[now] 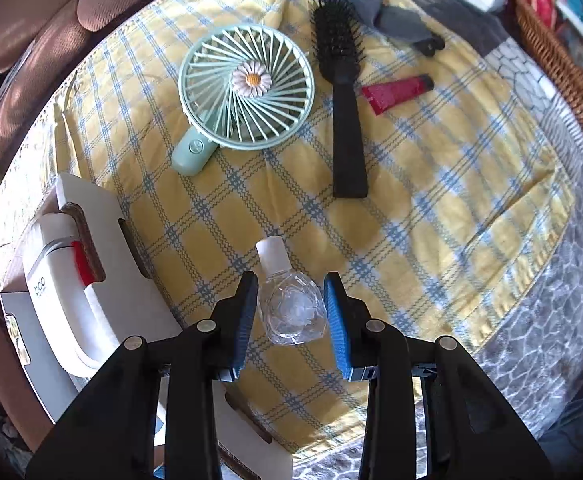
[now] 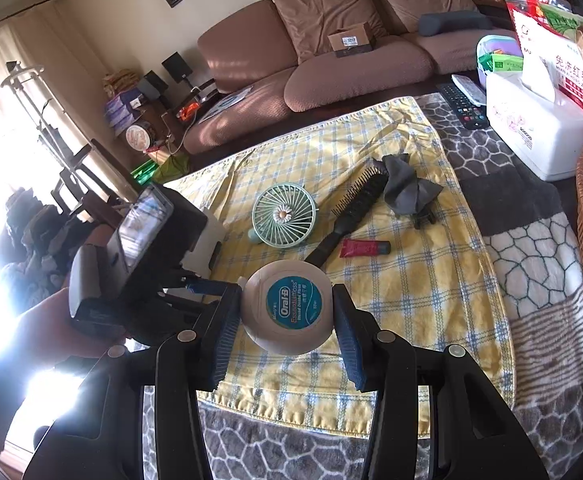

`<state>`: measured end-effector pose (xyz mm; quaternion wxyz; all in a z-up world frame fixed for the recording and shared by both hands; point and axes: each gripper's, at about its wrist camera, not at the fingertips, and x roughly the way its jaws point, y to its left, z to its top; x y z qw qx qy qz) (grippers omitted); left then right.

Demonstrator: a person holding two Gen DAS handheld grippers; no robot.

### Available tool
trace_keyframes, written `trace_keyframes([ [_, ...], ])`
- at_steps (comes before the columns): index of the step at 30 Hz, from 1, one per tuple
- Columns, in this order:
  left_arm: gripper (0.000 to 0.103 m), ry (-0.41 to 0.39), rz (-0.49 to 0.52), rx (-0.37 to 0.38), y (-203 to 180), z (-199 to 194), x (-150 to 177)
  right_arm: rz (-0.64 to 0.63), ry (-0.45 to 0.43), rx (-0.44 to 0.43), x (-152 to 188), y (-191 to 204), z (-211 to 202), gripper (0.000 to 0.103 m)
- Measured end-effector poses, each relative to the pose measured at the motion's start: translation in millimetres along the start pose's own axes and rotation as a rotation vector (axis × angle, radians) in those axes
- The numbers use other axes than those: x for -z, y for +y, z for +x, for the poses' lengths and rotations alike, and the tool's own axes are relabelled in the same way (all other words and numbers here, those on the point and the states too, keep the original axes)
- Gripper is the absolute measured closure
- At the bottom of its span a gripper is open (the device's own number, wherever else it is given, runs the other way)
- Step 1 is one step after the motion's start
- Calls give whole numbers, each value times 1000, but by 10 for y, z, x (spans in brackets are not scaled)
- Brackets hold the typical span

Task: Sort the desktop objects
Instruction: 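Grasp the small clear bottle with the left gripper while the right gripper holds the floss, then lower the floss container into the box corner with the right gripper and release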

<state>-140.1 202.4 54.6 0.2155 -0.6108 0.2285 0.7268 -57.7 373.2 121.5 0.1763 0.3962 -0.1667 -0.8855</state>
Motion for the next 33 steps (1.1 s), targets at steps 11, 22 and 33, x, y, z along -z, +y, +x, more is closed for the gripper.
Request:
trace_keyframes([
  [11,71,-397,-182,252,998,-1365,1060,-61,26,-112,121,381,-13,57],
  [22,71,-577,-415,359,1920,-1522,2433,-131,166,-392,274,1742,687,57],
  [33,71,-707,-487,375,2371,-1431,2828,-570,395,-135,635,3051,1794,57],
])
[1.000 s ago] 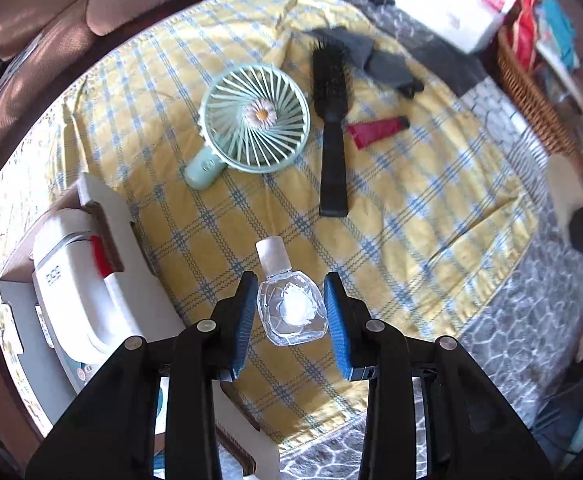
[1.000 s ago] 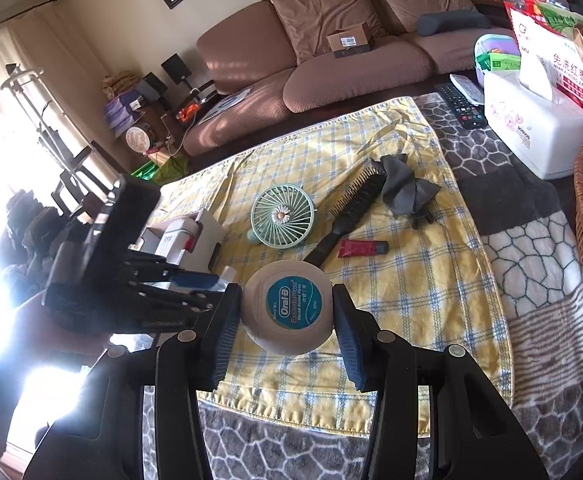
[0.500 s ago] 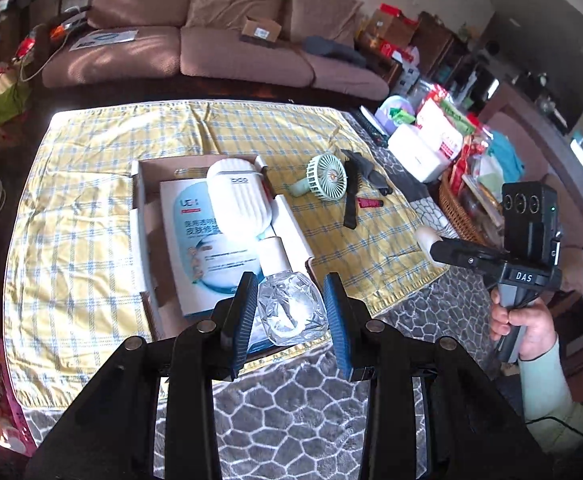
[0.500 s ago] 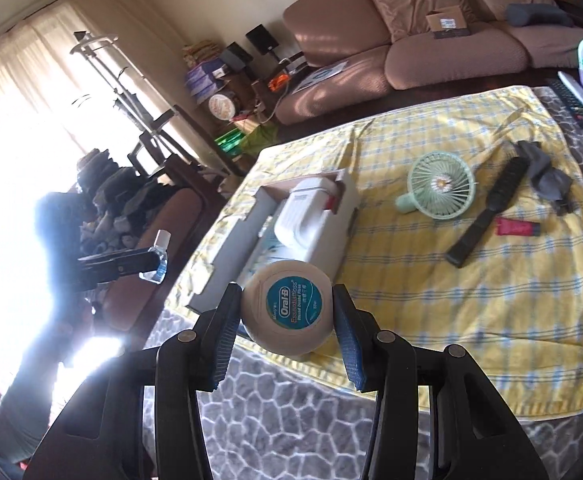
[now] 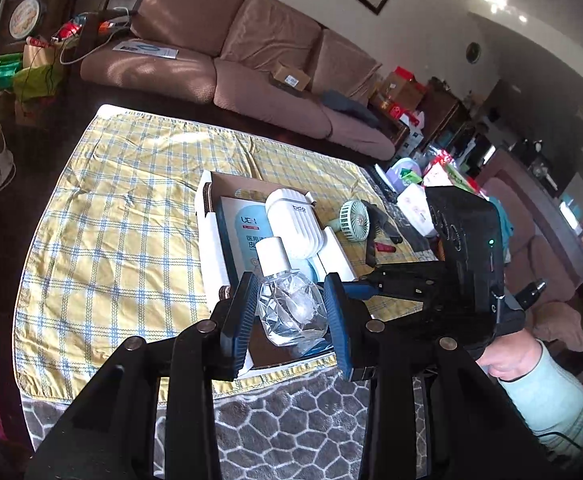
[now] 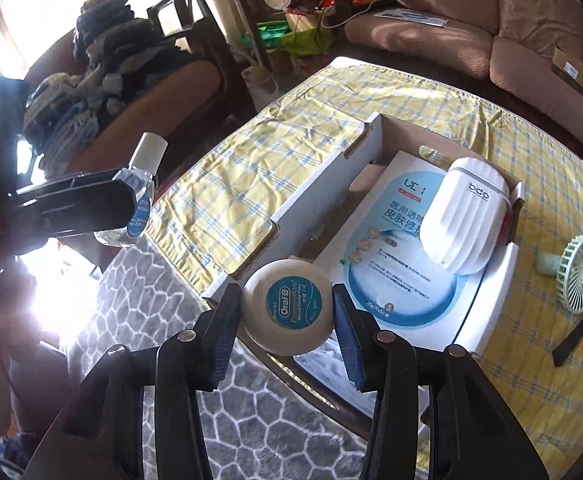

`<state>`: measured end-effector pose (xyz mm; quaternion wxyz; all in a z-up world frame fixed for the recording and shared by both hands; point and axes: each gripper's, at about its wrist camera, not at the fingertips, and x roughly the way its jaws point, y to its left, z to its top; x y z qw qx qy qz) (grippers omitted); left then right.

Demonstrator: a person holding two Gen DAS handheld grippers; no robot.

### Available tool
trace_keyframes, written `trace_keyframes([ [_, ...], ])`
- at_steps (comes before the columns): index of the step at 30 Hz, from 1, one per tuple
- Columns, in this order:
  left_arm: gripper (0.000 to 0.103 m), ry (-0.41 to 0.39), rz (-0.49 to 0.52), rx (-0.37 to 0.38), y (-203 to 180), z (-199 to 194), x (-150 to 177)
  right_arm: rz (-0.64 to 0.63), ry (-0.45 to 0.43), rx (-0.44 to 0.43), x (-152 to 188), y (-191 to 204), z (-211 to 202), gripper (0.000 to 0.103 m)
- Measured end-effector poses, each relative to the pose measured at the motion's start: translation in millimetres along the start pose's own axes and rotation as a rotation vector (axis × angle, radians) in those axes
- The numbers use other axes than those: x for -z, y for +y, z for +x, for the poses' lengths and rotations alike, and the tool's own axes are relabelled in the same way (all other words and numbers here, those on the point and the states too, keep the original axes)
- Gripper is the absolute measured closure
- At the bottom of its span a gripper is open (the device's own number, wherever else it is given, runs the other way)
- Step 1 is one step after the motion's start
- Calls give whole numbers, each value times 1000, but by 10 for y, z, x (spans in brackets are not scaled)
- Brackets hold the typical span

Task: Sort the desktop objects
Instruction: 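Lower the floss container into the box corner with the right gripper and release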

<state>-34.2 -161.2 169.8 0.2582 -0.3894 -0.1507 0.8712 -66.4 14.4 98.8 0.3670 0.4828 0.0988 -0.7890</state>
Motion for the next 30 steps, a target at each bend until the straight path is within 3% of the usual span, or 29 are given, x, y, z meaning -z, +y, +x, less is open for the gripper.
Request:
trace_keyframes([
  [5,71,-31,-10,19,142,-42,-28,-79,94,73,-31,164,334,57],
  [11,71,-32,-27,51,235,8,-11,-48,129,65,-18,137,490,57],
  [16,71,23,-92,107,367,236,59,-27,149,43,4,137,491,57],
  [22,71,40,-113,137,355,357,121,-31,152,39,12,119,493,56],
  [26,71,46,-112,147,328,393,135,34,133,-14,-2,52,435,44],
  [30,71,43,-111,157,306,395,125,87,84,-18,-41,-36,260,43],
])
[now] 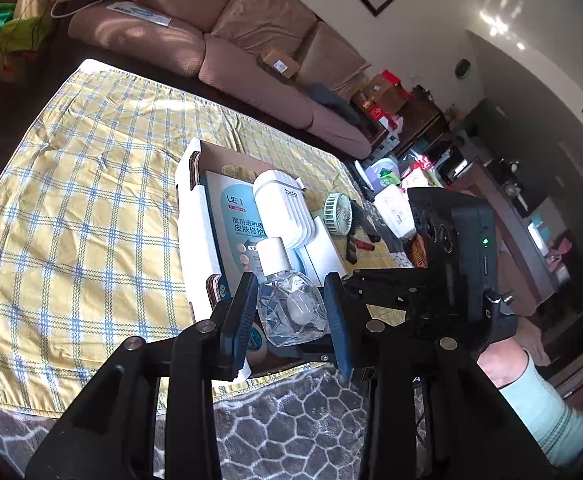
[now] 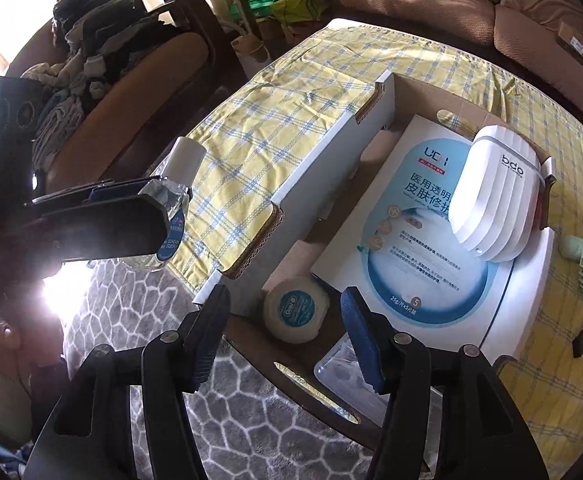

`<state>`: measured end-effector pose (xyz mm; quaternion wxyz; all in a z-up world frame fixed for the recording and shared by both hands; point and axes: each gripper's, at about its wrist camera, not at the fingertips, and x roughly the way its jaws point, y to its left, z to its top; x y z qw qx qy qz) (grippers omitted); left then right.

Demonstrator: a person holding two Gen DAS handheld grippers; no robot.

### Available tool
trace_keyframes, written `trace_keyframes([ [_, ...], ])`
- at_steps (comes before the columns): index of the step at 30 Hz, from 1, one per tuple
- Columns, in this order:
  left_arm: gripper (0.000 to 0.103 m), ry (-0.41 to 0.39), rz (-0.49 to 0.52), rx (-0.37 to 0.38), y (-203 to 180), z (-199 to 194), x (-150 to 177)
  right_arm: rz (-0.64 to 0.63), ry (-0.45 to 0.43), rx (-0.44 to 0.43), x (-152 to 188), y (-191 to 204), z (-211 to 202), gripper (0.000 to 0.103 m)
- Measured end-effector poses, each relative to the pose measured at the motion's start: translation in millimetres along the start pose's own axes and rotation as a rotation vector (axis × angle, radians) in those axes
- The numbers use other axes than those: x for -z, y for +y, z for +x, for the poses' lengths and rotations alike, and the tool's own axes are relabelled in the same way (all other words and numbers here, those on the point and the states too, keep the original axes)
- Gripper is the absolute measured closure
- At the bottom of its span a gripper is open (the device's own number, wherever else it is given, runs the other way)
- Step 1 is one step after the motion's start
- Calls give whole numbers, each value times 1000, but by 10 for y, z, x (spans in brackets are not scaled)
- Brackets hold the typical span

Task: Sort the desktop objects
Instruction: 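Lower the floss container into the box corner with the right gripper and release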

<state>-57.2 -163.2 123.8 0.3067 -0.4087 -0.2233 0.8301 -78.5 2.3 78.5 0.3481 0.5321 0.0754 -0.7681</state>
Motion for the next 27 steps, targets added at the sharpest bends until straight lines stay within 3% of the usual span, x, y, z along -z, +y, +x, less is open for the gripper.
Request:
trace_keyframes([
  [5,71,-12,-35,87,15,-18,-3,103,-142,-172,9,-141,-369,42],
  [9,73,-56,-115,275,91,-83,-19,250,-245,-398,84,-361,-557,43],
  [11,73,-78,-162,350,151,-98,-23,320,-281,-455,118,-470,-608,43],
  [13,73,-89,-174,347,190,-78,-35,276,-306,-400,150,-435,-675,43],
  [16,73,-49,-150,247,208,71,-59,230,-268,-250,207,-357,-689,43],
  [20,73,-13,-105,170,116,171,-34,195,-245,-169,238,-303,-657,43],
  [22,73,-1,-66,111,71,173,-12,197,-247,-173,222,-327,-646,43],
  [25,72,9,-23,61,9,154,6,136,-219,-94,185,-286,-615,47],
  [27,63,22,8,9,-33,150,0,88,-189,-60,171,-239,-579,52],
])
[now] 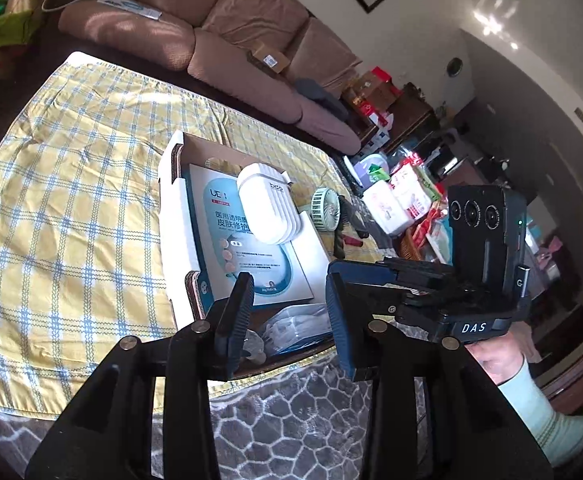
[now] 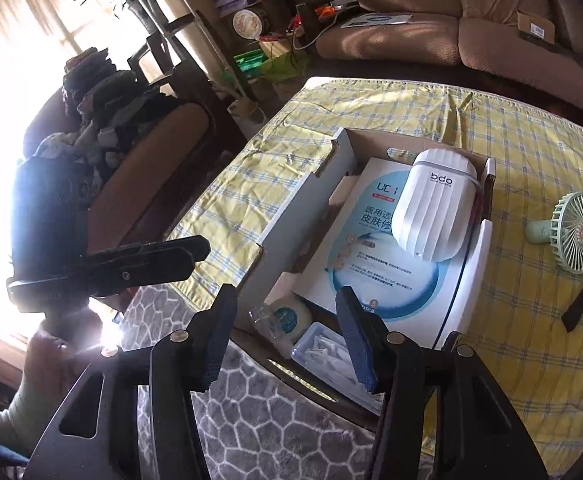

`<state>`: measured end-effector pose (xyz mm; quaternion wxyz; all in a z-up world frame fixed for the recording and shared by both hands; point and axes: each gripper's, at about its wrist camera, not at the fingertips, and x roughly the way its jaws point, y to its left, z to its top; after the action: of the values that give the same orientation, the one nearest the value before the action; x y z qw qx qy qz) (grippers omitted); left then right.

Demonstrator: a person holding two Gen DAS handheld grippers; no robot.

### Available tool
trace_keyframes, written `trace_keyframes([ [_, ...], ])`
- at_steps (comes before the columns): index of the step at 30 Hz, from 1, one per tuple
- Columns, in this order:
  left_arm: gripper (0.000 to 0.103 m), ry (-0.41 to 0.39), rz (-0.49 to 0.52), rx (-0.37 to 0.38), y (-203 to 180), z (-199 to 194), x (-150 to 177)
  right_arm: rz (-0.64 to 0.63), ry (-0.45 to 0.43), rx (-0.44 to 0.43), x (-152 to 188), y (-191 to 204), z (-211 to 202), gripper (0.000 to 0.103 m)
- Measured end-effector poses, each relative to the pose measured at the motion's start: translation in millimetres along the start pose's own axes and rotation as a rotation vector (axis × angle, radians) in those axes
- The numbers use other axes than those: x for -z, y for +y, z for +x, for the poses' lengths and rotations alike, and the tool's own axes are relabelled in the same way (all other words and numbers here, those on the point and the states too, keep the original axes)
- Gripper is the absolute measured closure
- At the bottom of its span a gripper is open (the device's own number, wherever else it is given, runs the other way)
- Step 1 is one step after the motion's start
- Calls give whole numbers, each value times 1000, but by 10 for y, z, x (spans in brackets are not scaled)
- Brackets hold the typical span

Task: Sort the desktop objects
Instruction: 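Lower the floss container into the box corner with the right gripper and release, then lower the clear bottle into the box beside the floss with the left gripper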

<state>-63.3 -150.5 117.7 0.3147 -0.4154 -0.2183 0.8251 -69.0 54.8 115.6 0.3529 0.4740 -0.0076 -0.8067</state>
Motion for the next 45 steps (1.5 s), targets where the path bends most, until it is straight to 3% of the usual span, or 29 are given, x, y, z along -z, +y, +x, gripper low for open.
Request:
trace_keyframes([
  [2,61,3,17,-52,-11,-40,4,-37,21,0,10,33,47,57],
  [7,61,-25,-10,-34,47,-202,-14,-133,114,3,58,246,337,59],
  [10,55,-27,-10,-29,47,-253,-34,-172,170,68,90,318,564,59],
  [14,49,-35,-10,-23,25,-304,-48,-181,212,66,89,353,729,59],
  [16,49,-43,-10,-17,22,-340,-63,-194,242,78,93,368,802,65],
  [18,49,-50,-16,-9,32,-366,-75,-179,260,57,86,353,851,84],
  [24,49,-49,-38,-4,89,-372,-96,-22,230,-22,-45,111,830,88],
  [26,49,-47,-38,-4,89,-363,-93,56,199,-75,-113,10,783,88],
  [30,49,-39,-41,-10,95,-334,-83,42,172,49,-235,-55,699,88],
  [31,49,-39,-43,-10,97,-334,-81,46,166,26,-242,-46,663,88],
  [32,48,-40,-44,-9,99,-338,-84,45,166,-12,-233,-11,628,85],
  [33,48,-42,-45,-8,95,-347,-86,16,176,-10,-210,64,616,72],
  [35,48,-52,-46,-4,91,-374,-100,-67,201,58,-154,234,655,59],
  [38,48,-63,-46,4,76,-417,-102,-88,258,88,-80,329,823,59],
  [40,47,-64,-43,0,71,-435,-98,-94,273,96,-27,349,920,63],
  [42,45,-67,-45,2,75,-452,-97,-114,308,120,26,366,1028,86],
  [45,45,-73,-49,7,87,-466,-109,-125,297,118,59,360,1040,87],
])
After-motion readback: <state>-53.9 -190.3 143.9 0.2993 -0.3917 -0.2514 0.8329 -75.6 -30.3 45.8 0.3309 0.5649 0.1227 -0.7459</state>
